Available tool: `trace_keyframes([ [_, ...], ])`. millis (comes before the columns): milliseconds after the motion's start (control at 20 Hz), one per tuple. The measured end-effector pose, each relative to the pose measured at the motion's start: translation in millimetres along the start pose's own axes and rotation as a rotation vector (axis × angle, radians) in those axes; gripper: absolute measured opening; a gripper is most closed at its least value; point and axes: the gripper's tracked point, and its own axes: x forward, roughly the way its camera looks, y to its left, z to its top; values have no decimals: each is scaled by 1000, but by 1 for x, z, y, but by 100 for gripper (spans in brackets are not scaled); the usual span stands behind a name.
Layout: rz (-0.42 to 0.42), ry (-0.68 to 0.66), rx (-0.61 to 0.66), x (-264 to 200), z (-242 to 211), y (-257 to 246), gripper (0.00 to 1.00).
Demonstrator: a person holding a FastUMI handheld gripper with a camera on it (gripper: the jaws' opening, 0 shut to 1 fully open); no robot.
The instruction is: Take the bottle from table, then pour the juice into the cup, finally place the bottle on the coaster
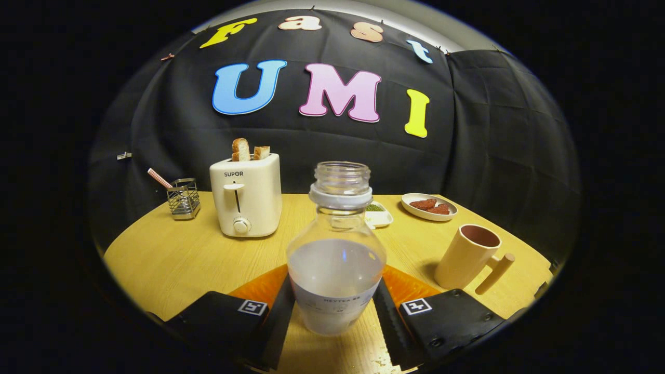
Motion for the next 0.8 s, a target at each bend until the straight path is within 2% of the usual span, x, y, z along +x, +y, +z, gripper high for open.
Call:
trace_keyframes([
  [250,0,20,24,-9,3,-15,74],
  [400,63,53,40,-14,5,-10,72],
  [550,37,42,27,-22,23,-22,71],
  [800,-16,37,90,-26,46,-39,71],
])
